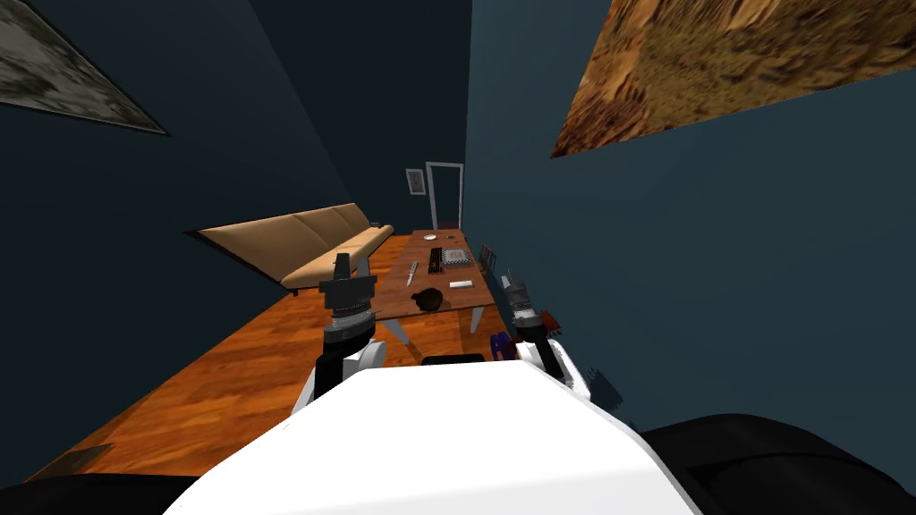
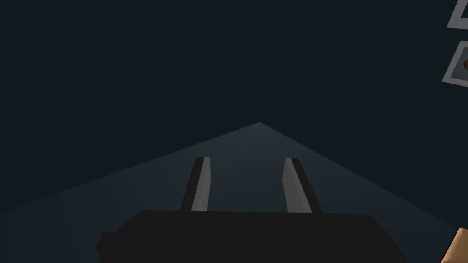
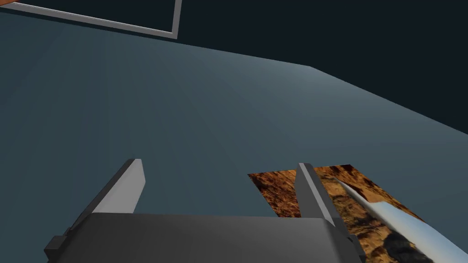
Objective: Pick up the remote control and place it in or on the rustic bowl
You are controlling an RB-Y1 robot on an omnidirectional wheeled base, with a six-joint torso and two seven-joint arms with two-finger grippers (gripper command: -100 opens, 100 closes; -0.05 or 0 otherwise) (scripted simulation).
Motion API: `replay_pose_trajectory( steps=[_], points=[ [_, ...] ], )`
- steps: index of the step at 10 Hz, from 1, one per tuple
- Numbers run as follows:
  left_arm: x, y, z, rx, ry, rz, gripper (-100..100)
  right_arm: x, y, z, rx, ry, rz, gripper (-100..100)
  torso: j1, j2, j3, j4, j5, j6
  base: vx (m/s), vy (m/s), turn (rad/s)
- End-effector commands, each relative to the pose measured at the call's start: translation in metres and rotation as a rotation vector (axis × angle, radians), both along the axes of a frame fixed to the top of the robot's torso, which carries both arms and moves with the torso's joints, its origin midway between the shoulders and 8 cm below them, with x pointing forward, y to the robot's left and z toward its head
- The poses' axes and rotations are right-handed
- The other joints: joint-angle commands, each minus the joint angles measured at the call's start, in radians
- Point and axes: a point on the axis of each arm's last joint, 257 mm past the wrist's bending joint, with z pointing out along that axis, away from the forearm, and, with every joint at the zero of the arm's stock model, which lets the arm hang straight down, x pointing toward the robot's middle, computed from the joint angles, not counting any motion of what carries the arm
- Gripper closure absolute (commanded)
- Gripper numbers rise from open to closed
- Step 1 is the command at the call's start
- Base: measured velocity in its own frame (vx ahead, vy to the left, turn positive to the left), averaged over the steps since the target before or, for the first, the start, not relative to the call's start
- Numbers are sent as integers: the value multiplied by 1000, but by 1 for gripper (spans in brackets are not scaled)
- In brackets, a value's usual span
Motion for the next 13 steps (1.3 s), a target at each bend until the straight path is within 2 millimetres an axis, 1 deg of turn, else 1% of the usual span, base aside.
replay_pose_trajectory(
  steps=[1, 2, 3, 4, 5, 6, 7, 8, 9, 10, 11, 12, 13],
  points=[
    [0, 0, 0, 0, 0, 0, 0, 4, 0, -22, -71, 39, 16, -100, 0, 0, 0, 0, 0, 0, -63, -24, 231],
    [0, 0, 0, 0, 0, 0, 0, 7, 2, -31, -124, 50, 29, -100, 0, 0, 0, 0, 0, -1, -99, -27, 432],
    [0, 0, 0, 0, 0, 0, 0, 8, -1, -42, -135, 73, 29, -100, 0, 1, 1, 0, 0, -1, -84, -22, 263],
    [0, 0, 0, 0, 0, 0, 0, 10, 2, -50, -199, 79, 48, -100, 1, 1, 1, 0, 0, 0, -81, -9, 345],
    [0, 0, 0, 0, 0, 0, 0, 11, -3, -63, -201, 107, 43, -100, 1, 1, 0, 0, 0, -1, -60, -11, 202],
    [0, 0, 0, 0, 0, 0, 0, 13, -2, -72, -271, 114, 63, -100, 1, -1, 0, 0, 0, 0, -67, -4, 401],
    [0, 0, 0, 0, 0, 0, 0, 14, -6, -85, -272, 142, 57, -100, 1, -1, 0, 0, 0, -1, -55, -12, 200],
    [0, 0, 0, 0, 0, 0, 0, 15, -9, -99, -344, 160, 74, -100, 1, -1, -1, 0, 0, 0, -70, -2, 352],
    [0, 0, 0, 0, 0, 0, 0, 15, -13, -107, -345, 178, 70, -100, 1, -1, 0, 0, 0, -1, -56, -8, 233],
    [0, 0, 0, 0, 0, 0, 0, 17, -16, -120, -419, 194, 88, -100, 1, -1, -1, 0, 0, 0, -66, -10, 316],
    [0, 0, 0, 0, 0, 0, 0, 16, -21, -130, -420, 216, 83, -100, 0, -1, -1, 0, 0, 0, -54, -14, 277],
    [0, 0, 0, 0, 0, 0, 0, 17, -26, -141, -495, 229, 102, -100, 0, -1, -1, 0, 0, 0, -56, -8, 381],
    [0, 0, 0, 0, 0, 0, 0, 16, -32, -153, -497, 256, 96, -100, 0, -2, -1, 0, 0, 0, -52, -2, 260]
  ],
)
